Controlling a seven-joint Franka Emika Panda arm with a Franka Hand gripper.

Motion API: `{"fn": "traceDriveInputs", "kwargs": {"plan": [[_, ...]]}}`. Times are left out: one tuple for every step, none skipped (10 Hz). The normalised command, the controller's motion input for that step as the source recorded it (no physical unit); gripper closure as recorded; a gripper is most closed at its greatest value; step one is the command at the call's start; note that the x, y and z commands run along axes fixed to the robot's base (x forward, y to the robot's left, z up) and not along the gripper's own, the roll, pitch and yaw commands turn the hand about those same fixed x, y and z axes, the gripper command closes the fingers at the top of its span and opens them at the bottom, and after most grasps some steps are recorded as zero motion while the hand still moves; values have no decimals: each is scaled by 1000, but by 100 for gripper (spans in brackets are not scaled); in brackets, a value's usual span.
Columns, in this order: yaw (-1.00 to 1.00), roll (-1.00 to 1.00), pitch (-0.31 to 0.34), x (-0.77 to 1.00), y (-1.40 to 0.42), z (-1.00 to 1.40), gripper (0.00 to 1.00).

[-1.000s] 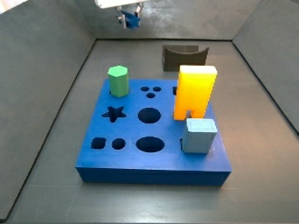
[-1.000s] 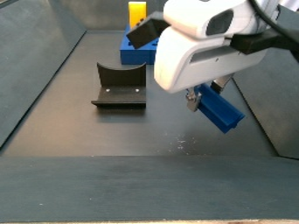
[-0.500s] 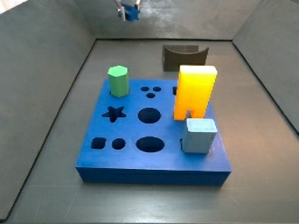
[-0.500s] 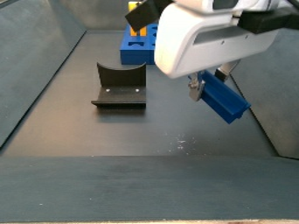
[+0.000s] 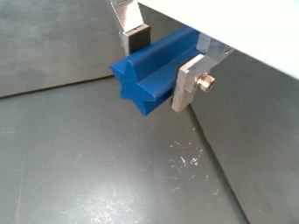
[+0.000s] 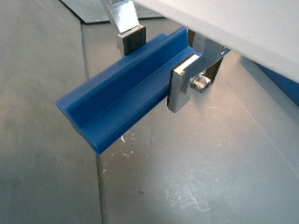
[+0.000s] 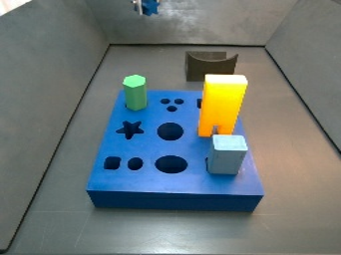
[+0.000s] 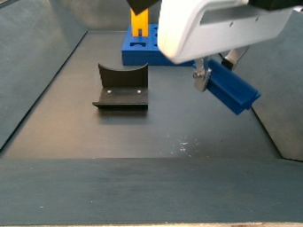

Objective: Pick up the star object. Move up. Place the star object on the fixture. Regrasp the star object. Move to above the board. Insert the star object.
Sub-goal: Place the star object on the fixture.

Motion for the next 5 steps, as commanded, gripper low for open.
{"fn": "traceDriveInputs", "kwargs": {"plan": [[38, 120, 131, -23, -10, 737, 100], [38, 120, 130, -21, -6, 678, 100], [47, 128, 139, -13, -9, 527, 100], [48, 129, 144, -12, -8, 463, 100], [46, 124, 146, -10, -3, 339, 100]]}}
